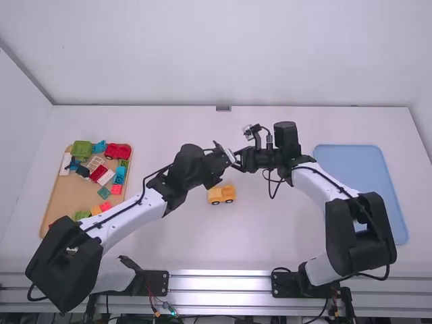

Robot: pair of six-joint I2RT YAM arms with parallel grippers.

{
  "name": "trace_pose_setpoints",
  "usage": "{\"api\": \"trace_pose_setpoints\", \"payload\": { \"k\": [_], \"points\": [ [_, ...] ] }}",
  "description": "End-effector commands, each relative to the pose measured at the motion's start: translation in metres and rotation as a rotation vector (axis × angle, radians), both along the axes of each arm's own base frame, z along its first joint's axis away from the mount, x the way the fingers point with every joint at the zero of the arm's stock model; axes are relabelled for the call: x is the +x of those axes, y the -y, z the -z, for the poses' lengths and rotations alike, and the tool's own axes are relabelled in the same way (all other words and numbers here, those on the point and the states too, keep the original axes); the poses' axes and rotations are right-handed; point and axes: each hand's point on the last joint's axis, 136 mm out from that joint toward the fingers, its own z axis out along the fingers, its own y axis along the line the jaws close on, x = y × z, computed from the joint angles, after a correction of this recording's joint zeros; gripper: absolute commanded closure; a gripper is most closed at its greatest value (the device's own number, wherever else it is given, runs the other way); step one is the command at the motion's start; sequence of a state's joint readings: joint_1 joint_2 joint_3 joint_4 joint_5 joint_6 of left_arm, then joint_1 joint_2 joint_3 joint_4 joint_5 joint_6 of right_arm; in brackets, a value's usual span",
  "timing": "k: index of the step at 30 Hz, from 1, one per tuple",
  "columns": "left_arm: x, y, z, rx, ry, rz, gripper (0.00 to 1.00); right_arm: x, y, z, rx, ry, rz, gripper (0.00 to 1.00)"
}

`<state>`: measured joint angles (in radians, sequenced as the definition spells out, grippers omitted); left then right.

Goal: Assemble lego blocks to make yellow taxi

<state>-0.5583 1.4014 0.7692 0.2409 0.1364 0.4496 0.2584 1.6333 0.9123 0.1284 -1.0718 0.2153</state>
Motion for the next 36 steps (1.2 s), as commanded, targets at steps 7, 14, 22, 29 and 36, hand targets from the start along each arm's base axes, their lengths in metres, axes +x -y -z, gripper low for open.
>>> {"api": "trace_pose_setpoints", "payload": {
  "k": [7,14,22,29,36],
  "points": [
    [-0.001,0.004,-0.001,-0.016,0.000,0.008,0.55,-0.003,-0.012,-0.003,0.001,0.017,-0.030,0.70],
    [-0.001,0.002,-0.004,-0.055,-0.030,-0.026,0.01,0.002,-0.007,-0.004,0.002,0.036,-0.018,0.82],
    [-0.012,-0.015,-0.027,-0.110,-0.073,-0.078,0.01,0.013,0.009,-0.010,-0.018,0.179,-0.028,0.81],
    [-0.045,-0.016,-0.056,-0.244,-0.186,0.178,0.01,0.002,0.008,-0.023,-0.097,0.388,-0.184,0.88],
    [-0.064,-0.031,-0.071,-0.417,-0.264,0.417,0.01,-0.027,0.000,-0.045,-0.148,0.592,-0.403,0.90]
  ]
}}
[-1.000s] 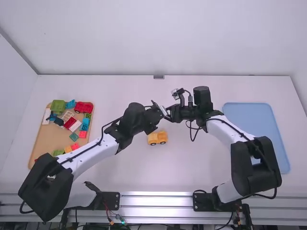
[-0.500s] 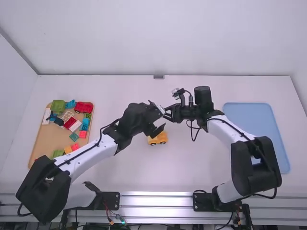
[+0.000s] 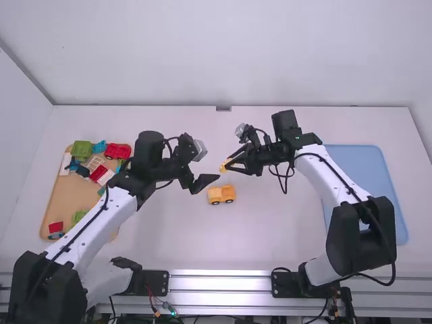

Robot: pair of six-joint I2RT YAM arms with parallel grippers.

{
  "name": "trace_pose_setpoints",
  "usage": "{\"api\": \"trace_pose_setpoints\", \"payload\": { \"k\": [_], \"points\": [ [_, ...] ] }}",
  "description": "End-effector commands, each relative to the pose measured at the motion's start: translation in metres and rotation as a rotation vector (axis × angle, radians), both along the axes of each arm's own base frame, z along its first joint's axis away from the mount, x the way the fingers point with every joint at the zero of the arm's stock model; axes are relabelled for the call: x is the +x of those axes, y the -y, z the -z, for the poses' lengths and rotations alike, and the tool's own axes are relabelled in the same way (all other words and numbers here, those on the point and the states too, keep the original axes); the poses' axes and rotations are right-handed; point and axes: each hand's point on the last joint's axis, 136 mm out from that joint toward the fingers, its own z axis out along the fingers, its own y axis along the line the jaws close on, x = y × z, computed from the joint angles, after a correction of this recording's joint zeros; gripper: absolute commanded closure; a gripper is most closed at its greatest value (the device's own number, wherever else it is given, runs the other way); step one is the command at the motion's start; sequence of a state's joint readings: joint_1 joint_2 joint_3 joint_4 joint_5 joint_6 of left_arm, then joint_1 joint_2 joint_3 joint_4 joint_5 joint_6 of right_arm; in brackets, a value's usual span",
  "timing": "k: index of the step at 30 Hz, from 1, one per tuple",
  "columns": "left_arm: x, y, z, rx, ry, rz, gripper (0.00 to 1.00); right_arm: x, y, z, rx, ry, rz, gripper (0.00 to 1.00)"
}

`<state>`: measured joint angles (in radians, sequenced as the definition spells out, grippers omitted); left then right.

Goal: Assemble lego blocks to make yellow taxi

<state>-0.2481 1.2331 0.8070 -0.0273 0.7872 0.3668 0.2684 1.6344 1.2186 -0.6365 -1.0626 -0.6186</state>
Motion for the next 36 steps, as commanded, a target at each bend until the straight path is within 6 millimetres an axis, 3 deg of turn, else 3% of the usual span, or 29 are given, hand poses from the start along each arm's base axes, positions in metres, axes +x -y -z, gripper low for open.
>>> {"api": "trace_pose_setpoints", "payload": {
  "k": [1,7,19,27,31,36],
  "points": [
    [-0.024,0.005,-0.021,-0.148,-0.022,0.201,0.01,-0.001,-0.007,-0.020,0.020,0.274,-0.153,0.91],
    [-0.035,0.007,-0.015,-0.212,-0.049,0.319,0.01,-0.013,-0.015,-0.033,0.008,0.326,-0.228,0.91],
    [-0.029,0.009,-0.002,-0.216,-0.078,0.329,0.00,-0.026,-0.032,-0.026,-0.029,0.353,-0.289,0.94],
    [-0.028,0.012,0.000,-0.206,-0.075,0.326,0.22,-0.027,-0.035,-0.028,-0.021,0.364,-0.297,0.94],
    [-0.027,0.010,0.001,-0.206,-0.078,0.319,0.24,-0.023,-0.037,-0.030,-0.017,0.358,-0.278,0.94],
    [-0.030,0.011,0.003,-0.203,-0.083,0.326,0.35,-0.021,-0.038,-0.030,-0.016,0.353,-0.269,0.94]
  ]
}}
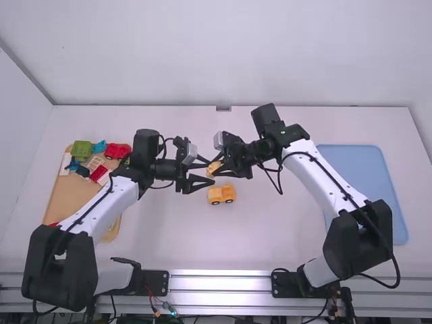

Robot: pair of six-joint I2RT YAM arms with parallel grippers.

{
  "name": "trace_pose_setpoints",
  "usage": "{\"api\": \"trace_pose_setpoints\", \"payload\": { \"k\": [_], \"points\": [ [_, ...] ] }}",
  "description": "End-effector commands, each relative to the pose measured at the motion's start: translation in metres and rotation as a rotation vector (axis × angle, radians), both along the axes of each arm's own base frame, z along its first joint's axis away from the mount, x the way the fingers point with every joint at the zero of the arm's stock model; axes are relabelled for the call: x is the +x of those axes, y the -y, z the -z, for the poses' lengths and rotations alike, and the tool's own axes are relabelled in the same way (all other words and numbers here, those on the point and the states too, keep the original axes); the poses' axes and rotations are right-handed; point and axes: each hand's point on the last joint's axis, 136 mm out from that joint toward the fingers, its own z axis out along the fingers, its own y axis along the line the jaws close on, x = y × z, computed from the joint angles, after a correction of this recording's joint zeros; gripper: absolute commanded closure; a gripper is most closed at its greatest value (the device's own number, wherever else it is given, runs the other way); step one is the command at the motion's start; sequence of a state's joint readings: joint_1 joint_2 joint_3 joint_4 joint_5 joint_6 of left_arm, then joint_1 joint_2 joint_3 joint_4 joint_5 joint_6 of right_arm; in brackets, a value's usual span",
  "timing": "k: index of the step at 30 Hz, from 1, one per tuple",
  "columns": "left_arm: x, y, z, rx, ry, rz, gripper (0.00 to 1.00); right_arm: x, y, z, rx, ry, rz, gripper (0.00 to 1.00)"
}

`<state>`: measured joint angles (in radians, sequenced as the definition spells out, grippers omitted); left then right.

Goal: Assemble lego blocks to make yellow taxi

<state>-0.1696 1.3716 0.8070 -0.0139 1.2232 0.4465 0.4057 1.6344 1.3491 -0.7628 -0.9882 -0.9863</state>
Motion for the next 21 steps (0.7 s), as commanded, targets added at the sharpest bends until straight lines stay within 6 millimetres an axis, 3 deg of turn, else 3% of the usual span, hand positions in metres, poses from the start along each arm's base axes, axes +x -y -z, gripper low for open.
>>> {"api": "trace_pose_setpoints", "payload": {
  "k": [1,2,7,12,15,17,19,21],
  "points": [
    [-0.001,0.003,0.000,0.001,0.019,0.016,0.36,0.004,-0.002,-0.008,0.013,0.001,0.004,0.94],
    [0.002,0.002,0.002,0.015,0.019,-0.002,0.44,0.003,-0.002,-0.007,0.013,0.002,0.003,0.94],
    [0.003,0.001,0.003,0.020,0.022,-0.008,0.50,0.003,-0.002,-0.007,0.013,0.003,0.003,0.94],
    [0.004,0.001,0.003,0.023,0.020,-0.011,0.69,0.001,-0.005,-0.008,0.015,0.004,-0.007,0.94],
    [0.004,0.001,0.003,0.022,0.022,-0.011,0.95,0.002,-0.005,-0.009,0.024,0.009,-0.008,0.89],
    [0.004,0.001,0.003,0.022,0.023,-0.011,0.95,0.004,-0.006,-0.010,0.027,0.010,-0.001,0.86],
    [0.004,0.001,0.003,0.022,0.024,-0.012,0.94,0.008,-0.008,-0.013,0.036,0.007,0.015,0.74],
    [0.004,0.001,0.002,0.021,0.024,-0.013,0.94,0.012,-0.009,-0.014,0.040,0.003,0.033,0.73]
  ]
}}
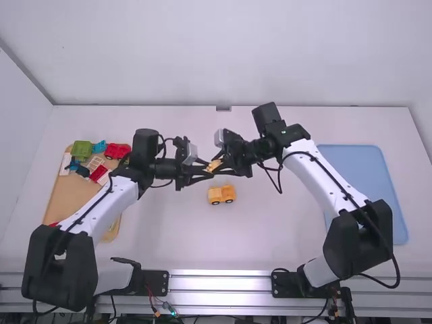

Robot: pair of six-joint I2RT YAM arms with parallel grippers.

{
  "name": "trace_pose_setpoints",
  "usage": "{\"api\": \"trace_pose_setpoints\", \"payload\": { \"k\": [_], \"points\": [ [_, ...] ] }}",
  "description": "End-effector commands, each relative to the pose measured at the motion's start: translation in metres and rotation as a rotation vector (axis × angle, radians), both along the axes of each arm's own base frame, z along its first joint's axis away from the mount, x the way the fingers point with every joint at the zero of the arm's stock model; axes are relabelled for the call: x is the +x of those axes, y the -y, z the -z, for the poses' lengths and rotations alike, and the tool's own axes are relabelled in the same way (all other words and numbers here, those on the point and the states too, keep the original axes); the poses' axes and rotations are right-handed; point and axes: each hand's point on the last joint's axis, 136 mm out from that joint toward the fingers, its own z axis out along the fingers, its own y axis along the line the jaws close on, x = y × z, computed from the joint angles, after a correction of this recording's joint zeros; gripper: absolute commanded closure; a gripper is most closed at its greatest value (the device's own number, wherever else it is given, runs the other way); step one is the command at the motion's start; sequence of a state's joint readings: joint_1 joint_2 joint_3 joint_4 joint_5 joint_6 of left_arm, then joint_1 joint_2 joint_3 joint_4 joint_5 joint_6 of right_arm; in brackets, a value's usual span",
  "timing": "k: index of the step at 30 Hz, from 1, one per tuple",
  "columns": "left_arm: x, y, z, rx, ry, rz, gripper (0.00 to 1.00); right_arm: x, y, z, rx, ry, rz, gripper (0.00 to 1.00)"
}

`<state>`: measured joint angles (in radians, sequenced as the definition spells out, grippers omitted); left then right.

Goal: Assemble lego blocks to make yellow taxi

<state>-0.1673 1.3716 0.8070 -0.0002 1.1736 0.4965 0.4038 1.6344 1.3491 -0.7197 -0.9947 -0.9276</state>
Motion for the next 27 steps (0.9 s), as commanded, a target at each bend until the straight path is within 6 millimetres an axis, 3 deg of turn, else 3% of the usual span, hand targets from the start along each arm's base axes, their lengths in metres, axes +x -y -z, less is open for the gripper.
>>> {"api": "trace_pose_setpoints", "payload": {
  "k": [1,2,4,5,9,13,15,17,18,19,22,27],
  "points": [
    [-0.003,0.003,-0.002,-0.015,-0.039,0.014,0.93,0.009,-0.006,-0.011,0.026,0.014,0.018,0.68],
    [-0.003,0.003,-0.002,-0.015,-0.037,0.013,0.93,0.010,-0.005,-0.012,0.028,0.014,0.024,0.59],
    [-0.004,0.005,-0.003,-0.015,-0.032,0.019,0.93,0.013,-0.005,-0.012,0.030,0.013,0.032,0.09],
    [-0.003,0.006,-0.002,-0.007,-0.031,0.013,0.93,0.014,-0.002,-0.013,0.029,0.012,0.039,0.02],
    [0.010,0.008,0.006,0.052,-0.059,-0.074,0.93,0.023,0.010,-0.018,0.024,-0.016,0.105,0.02],
    [0.023,0.018,0.017,0.163,-0.029,-0.171,0.89,0.047,0.051,-0.024,-0.019,-0.008,0.282,0.02],
    [0.024,0.027,0.018,0.207,-0.001,-0.190,0.90,0.058,0.078,-0.021,-0.062,-0.011,0.426,0.02],
    [0.026,0.038,0.022,0.251,0.027,-0.202,0.91,0.078,0.119,-0.012,-0.132,-0.005,0.697,0.02],
    [0.026,0.039,0.022,0.252,0.027,-0.202,0.92,0.079,0.123,-0.011,-0.136,-0.003,0.722,0.02],
    [0.027,0.045,0.026,0.279,0.040,-0.192,0.93,0.087,0.153,-0.007,-0.156,-0.002,0.918,0.02],
    [0.029,0.058,0.035,0.315,0.022,-0.164,0.98,0.075,0.186,-0.002,-0.125,0.027,1.098,0.02],
    [0.039,0.081,0.063,0.411,-0.013,-0.086,0.98,0.039,0.204,0.008,-0.005,0.064,1.186,0.02]
  ]
}}
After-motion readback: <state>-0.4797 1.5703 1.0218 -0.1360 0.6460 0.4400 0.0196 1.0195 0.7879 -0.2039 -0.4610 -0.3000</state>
